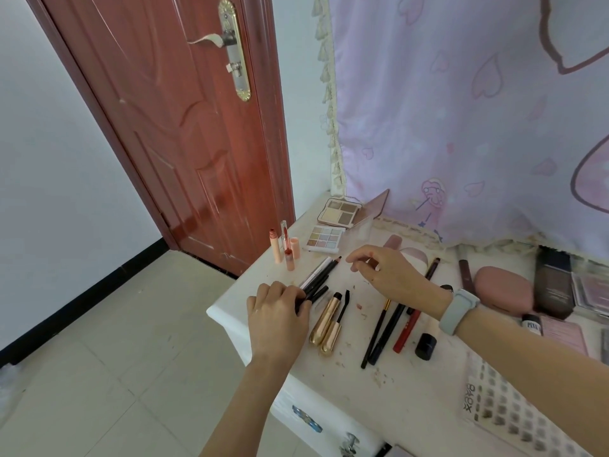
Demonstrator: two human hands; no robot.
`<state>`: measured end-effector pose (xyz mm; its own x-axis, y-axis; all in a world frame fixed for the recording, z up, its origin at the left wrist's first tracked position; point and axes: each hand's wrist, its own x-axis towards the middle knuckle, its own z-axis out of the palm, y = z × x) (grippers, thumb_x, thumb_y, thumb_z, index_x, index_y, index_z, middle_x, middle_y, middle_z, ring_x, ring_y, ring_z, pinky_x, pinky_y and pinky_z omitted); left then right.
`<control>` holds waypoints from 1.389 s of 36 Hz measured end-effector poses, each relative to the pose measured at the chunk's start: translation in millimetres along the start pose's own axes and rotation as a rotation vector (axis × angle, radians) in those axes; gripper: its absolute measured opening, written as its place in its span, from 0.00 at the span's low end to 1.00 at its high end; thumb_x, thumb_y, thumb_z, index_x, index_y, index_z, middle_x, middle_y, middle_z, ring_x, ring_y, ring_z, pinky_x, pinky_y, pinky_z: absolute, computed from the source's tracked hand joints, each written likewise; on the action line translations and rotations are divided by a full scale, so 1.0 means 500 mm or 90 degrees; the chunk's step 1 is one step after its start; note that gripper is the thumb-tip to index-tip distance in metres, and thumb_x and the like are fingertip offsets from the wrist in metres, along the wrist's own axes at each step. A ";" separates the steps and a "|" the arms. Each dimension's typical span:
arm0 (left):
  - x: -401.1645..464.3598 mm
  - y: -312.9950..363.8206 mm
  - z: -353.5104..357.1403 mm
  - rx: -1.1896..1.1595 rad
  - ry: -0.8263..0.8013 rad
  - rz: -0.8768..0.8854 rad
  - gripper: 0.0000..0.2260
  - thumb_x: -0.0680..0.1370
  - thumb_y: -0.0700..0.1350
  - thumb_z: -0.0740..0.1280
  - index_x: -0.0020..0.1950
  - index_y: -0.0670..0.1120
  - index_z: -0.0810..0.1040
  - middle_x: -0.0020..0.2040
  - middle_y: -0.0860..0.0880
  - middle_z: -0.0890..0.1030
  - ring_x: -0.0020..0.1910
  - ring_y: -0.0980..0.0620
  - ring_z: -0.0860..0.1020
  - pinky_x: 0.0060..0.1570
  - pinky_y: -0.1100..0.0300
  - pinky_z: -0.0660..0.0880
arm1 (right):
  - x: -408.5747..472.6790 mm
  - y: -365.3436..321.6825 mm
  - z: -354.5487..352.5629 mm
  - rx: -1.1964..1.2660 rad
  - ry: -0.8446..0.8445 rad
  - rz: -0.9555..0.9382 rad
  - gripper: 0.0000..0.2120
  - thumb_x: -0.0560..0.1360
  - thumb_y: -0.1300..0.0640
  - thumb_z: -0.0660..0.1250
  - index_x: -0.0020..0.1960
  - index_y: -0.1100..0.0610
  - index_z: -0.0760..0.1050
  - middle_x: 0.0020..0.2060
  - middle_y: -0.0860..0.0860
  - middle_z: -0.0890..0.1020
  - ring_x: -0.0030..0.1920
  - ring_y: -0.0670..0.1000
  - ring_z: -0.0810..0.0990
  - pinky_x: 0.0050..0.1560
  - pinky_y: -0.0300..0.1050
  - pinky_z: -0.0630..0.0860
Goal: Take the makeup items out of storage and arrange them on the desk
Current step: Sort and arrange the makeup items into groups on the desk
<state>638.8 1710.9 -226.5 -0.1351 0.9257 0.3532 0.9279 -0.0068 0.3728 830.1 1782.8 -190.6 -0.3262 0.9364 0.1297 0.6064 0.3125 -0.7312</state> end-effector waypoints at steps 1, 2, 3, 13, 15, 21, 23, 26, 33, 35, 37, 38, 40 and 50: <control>0.000 0.000 0.001 0.000 0.000 0.001 0.09 0.77 0.49 0.65 0.52 0.49 0.82 0.47 0.51 0.79 0.50 0.50 0.71 0.51 0.59 0.62 | -0.001 0.000 0.000 0.003 -0.004 0.001 0.10 0.78 0.62 0.59 0.54 0.55 0.76 0.43 0.48 0.80 0.37 0.42 0.75 0.38 0.26 0.70; 0.000 0.000 0.001 -0.002 -0.002 0.002 0.09 0.77 0.50 0.65 0.52 0.49 0.82 0.47 0.50 0.78 0.50 0.50 0.71 0.51 0.59 0.62 | -0.002 -0.001 0.001 0.008 -0.008 0.001 0.10 0.78 0.62 0.58 0.54 0.54 0.76 0.44 0.48 0.80 0.37 0.42 0.75 0.39 0.26 0.70; 0.001 0.000 0.001 -0.006 -0.003 0.004 0.09 0.76 0.50 0.66 0.51 0.49 0.82 0.47 0.50 0.78 0.50 0.50 0.72 0.51 0.59 0.62 | -0.002 -0.003 0.001 0.011 -0.012 0.001 0.10 0.78 0.62 0.58 0.55 0.54 0.76 0.44 0.47 0.80 0.38 0.42 0.75 0.39 0.25 0.70; 0.038 -0.030 -0.016 -0.043 -0.010 -0.079 0.09 0.78 0.49 0.64 0.54 0.50 0.81 0.52 0.50 0.79 0.54 0.49 0.72 0.54 0.56 0.63 | -0.001 -0.016 0.000 -0.009 -0.005 -0.031 0.11 0.79 0.61 0.58 0.56 0.55 0.76 0.45 0.47 0.79 0.38 0.42 0.75 0.40 0.26 0.69; 0.056 -0.035 -0.020 -0.033 -0.078 -0.102 0.10 0.78 0.51 0.63 0.55 0.52 0.81 0.53 0.51 0.78 0.56 0.49 0.72 0.57 0.54 0.63 | -0.002 -0.014 0.002 -0.043 -0.009 -0.049 0.11 0.79 0.61 0.58 0.57 0.55 0.76 0.47 0.48 0.79 0.42 0.44 0.76 0.44 0.30 0.71; 0.077 -0.038 -0.022 -0.017 -0.156 -0.088 0.11 0.77 0.54 0.62 0.48 0.54 0.83 0.48 0.51 0.81 0.52 0.49 0.75 0.50 0.56 0.63 | -0.014 0.006 0.009 -0.232 -0.001 -0.169 0.11 0.79 0.60 0.57 0.57 0.57 0.76 0.50 0.51 0.79 0.52 0.51 0.73 0.54 0.46 0.70; 0.078 -0.041 -0.023 -0.003 -0.163 -0.080 0.12 0.77 0.55 0.61 0.48 0.55 0.83 0.48 0.51 0.80 0.51 0.49 0.75 0.49 0.56 0.64 | -0.018 0.012 0.008 -0.291 0.003 -0.205 0.11 0.79 0.61 0.57 0.57 0.57 0.76 0.51 0.52 0.79 0.53 0.52 0.73 0.57 0.47 0.68; 0.080 -0.046 -0.024 0.001 -0.185 -0.048 0.11 0.78 0.55 0.61 0.48 0.56 0.83 0.48 0.52 0.78 0.50 0.50 0.74 0.52 0.54 0.67 | -0.024 0.018 0.007 -0.378 0.003 -0.216 0.13 0.79 0.60 0.56 0.59 0.56 0.75 0.54 0.51 0.78 0.57 0.53 0.73 0.59 0.49 0.66; 0.087 -0.043 -0.025 0.024 -0.228 0.042 0.12 0.80 0.48 0.59 0.50 0.53 0.82 0.49 0.51 0.78 0.51 0.50 0.74 0.51 0.55 0.69 | -0.043 0.023 0.026 -0.506 -0.010 -0.271 0.13 0.74 0.61 0.66 0.57 0.59 0.78 0.54 0.55 0.81 0.59 0.55 0.78 0.66 0.52 0.67; 0.090 -0.041 -0.027 0.031 -0.237 0.055 0.11 0.80 0.49 0.59 0.53 0.53 0.82 0.51 0.51 0.78 0.51 0.50 0.74 0.53 0.54 0.70 | -0.047 0.027 0.037 -0.565 -0.060 -0.254 0.15 0.78 0.57 0.58 0.61 0.58 0.75 0.60 0.53 0.78 0.65 0.54 0.72 0.73 0.52 0.53; 0.091 -0.039 -0.029 0.037 -0.242 0.061 0.11 0.80 0.50 0.60 0.54 0.53 0.81 0.51 0.51 0.78 0.51 0.50 0.74 0.54 0.53 0.71 | -0.046 0.033 0.044 -0.606 -0.108 -0.216 0.18 0.81 0.53 0.49 0.65 0.56 0.70 0.63 0.51 0.74 0.67 0.52 0.68 0.73 0.52 0.40; 0.092 -0.037 -0.029 0.039 -0.243 0.060 0.11 0.80 0.49 0.60 0.55 0.52 0.81 0.51 0.51 0.78 0.51 0.50 0.75 0.53 0.54 0.71 | -0.046 0.033 0.045 -0.623 -0.119 -0.209 0.19 0.81 0.52 0.47 0.65 0.55 0.70 0.63 0.51 0.74 0.66 0.52 0.69 0.73 0.52 0.37; 0.093 -0.033 -0.030 0.036 -0.238 0.055 0.11 0.79 0.48 0.61 0.54 0.50 0.82 0.50 0.51 0.79 0.49 0.50 0.76 0.53 0.54 0.72 | -0.044 0.030 0.044 -0.639 -0.129 -0.214 0.20 0.81 0.51 0.46 0.64 0.55 0.70 0.62 0.51 0.74 0.64 0.51 0.71 0.72 0.52 0.34; 0.095 -0.039 -0.024 -0.009 -0.213 -0.018 0.09 0.76 0.45 0.64 0.53 0.45 0.81 0.50 0.50 0.81 0.48 0.52 0.77 0.49 0.61 0.74 | -0.039 0.031 0.035 -0.600 -0.141 -0.225 0.19 0.81 0.52 0.46 0.65 0.55 0.70 0.63 0.49 0.74 0.64 0.50 0.72 0.73 0.49 0.36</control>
<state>610.3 1750.6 -206.6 -0.0372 0.9985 0.0412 0.9200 0.0181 0.3916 833.0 1766.8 -216.1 -0.6652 0.7456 0.0398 0.7409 0.6524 0.1595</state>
